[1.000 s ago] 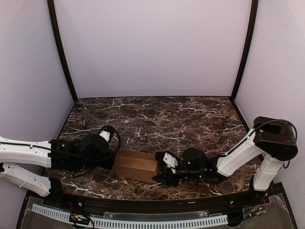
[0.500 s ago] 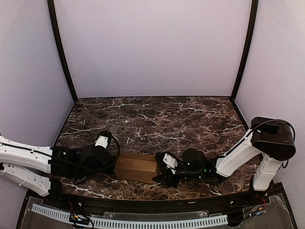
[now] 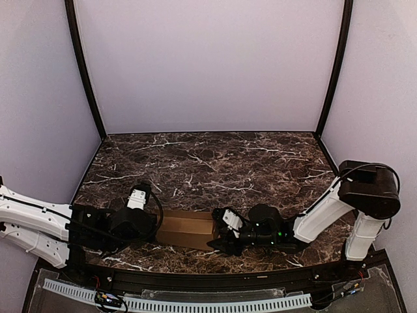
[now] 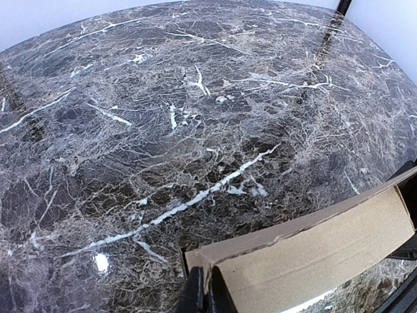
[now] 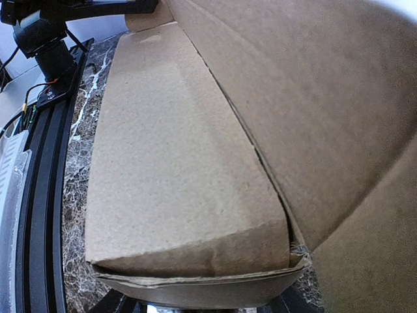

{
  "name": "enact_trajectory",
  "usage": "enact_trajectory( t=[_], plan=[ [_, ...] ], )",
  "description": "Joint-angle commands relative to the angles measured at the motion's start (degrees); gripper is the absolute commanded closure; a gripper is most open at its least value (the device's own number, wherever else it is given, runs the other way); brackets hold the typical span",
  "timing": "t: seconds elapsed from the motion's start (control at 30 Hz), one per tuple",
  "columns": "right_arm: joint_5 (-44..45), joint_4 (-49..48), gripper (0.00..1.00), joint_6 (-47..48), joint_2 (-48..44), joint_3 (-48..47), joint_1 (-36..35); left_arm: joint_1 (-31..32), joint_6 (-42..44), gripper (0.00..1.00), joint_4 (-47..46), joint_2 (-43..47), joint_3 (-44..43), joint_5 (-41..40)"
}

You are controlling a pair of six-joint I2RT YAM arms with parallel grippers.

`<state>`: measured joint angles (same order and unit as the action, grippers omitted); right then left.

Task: Fold the paper box

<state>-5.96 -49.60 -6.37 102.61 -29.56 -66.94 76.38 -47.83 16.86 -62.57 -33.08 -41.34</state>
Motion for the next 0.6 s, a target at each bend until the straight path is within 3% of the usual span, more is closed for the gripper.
enact_trajectory(
  t=[0.0,0.23,0.57],
  plan=[
    [10.2,-3.1,1.0,-5.1,1.3,0.6,3.1,1.7,2.6,0.99,7.1,1.5,-1.5,1.5],
    [9.6,-3.4,1.0,-5.1,1.0,0.8,3.2,1.7,6.3,0.99,11.1,5.1,-1.8,-2.8],
    [9.0,-3.5,1.0,-5.0,1.1,0.6,3.2,1.7,9.6,0.99,11.2,4.8,-2.5,-2.7]
  ],
)
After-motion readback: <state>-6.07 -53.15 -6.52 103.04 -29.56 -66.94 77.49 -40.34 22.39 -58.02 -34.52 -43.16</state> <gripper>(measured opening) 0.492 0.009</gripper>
